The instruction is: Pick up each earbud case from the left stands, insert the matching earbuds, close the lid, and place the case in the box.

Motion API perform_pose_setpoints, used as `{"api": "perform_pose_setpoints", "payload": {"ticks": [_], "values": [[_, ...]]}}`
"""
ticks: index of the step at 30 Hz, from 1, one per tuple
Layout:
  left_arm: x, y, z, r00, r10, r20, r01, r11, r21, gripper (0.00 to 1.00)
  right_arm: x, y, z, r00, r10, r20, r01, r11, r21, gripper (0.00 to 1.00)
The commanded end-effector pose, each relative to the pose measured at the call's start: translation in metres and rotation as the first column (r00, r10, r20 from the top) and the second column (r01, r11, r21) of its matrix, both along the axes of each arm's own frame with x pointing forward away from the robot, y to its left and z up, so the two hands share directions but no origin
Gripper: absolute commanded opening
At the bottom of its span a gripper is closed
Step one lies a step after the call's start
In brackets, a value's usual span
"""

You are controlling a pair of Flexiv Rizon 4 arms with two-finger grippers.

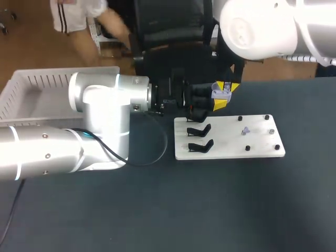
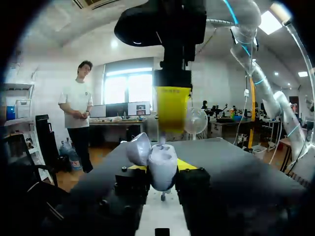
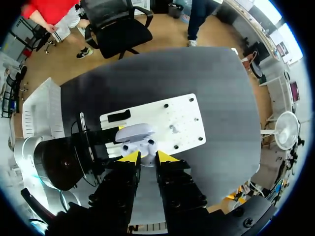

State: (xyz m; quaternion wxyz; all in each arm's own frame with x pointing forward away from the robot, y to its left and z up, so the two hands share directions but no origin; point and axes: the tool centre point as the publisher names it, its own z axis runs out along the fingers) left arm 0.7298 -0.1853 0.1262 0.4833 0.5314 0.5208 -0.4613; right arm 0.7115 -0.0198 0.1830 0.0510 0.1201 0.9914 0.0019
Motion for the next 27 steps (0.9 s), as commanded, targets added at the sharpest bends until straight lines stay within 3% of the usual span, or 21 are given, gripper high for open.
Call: {"api": "perform_pose_setpoints", "payload": {"ticks": [1, 27], "values": [[-0.002, 0.000, -0.001, 1.000, 0.007, 0.005, -0.007, 1.000, -0.005, 0.00, 0.003, 0.001, -0.002, 1.000, -0.001, -0.008, 0.001, 1.000, -0.002, 0.00], [-0.002, 0.000, -0.001, 1.000, 0.007, 0.005, -0.007, 1.000, -0.005, 0.00, 0.007, 0.000, -0.014, 0.999, -0.013, -0.034, 0.013, 1.000, -0.002, 0.00]]}}
